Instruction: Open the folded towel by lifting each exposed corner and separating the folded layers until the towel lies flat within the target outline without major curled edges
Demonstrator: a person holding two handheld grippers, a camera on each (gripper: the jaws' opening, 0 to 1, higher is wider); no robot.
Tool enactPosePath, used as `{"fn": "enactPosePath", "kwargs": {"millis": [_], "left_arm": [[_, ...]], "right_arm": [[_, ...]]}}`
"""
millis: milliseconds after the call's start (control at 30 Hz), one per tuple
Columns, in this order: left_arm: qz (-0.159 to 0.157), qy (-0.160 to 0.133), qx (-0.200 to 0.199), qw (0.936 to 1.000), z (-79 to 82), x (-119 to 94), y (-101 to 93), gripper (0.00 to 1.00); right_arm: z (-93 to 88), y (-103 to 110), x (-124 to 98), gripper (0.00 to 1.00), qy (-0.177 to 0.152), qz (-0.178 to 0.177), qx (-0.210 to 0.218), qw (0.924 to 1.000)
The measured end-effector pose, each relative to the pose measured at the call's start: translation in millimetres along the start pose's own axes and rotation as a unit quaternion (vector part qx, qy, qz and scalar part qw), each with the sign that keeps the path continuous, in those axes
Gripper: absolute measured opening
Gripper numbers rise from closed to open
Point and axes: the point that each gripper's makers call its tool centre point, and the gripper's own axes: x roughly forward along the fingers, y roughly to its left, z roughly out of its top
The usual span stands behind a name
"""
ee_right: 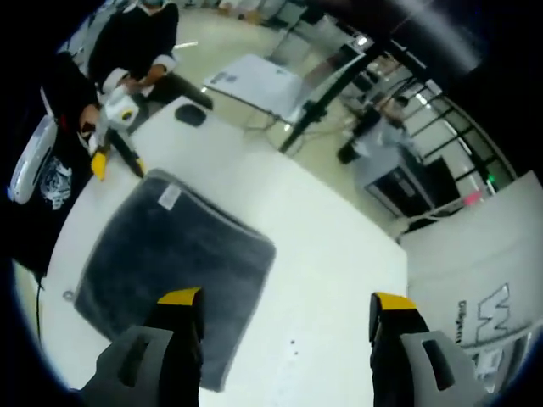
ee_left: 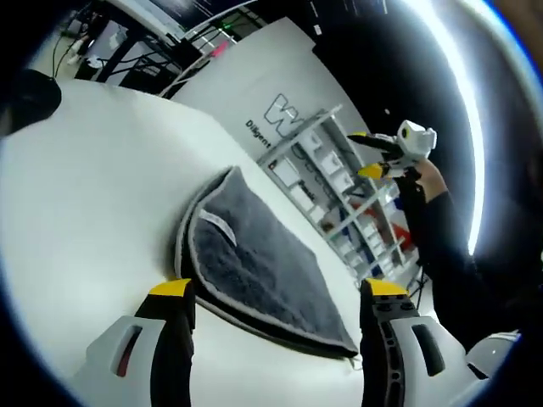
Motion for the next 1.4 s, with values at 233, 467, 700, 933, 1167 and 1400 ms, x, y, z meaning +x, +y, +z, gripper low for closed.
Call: {"fn": "enactPosePath", "kwargs": {"millis": [233, 467, 700, 933, 1167, 1400], "left_arm": [[0.021, -0.009, -0.002, 0.9997, 4.4, 3.9, 11.9, 0.65], [0.048, -0.038, -0.026, 0.9978, 15.4, 4.7, 26.1, 0.52], [0.051, -0.052, -0.03, 0.9969, 18.5, 7.5, 28.8, 0.43], [0.084, -0.061, 0.033, 0.9941, 17.5, 6.0, 40.6, 0.29], [0.086, -0.078, 0.059, 0.9915, 18.4, 5.2, 38.3, 0.23], [0.088, -0.071, 0.071, 0.9911, 19.2, 7.3, 37.1, 0.23]], "right_arm": [[6.6, -2.9, 18.5, 0.77, -0.002, 0.023, 0.013, 0.9997], [15.5, -6.0, 19.3, 0.73, 0.001, 0.035, 0.001, 0.9994], [22.4, -12.0, 30.9, 0.71, 0.005, 0.037, -0.006, 0.9993], [28.4, -7.1, 41.1, 0.69, 0.001, 0.042, -0.016, 0.999], [22.9, 3.8, 54.0, 0.67, 0.01, 0.055, -0.019, 0.9983], [23.4, 9.9, 65.4, 0.63, 0.017, 0.072, -0.02, 0.9971]]}}
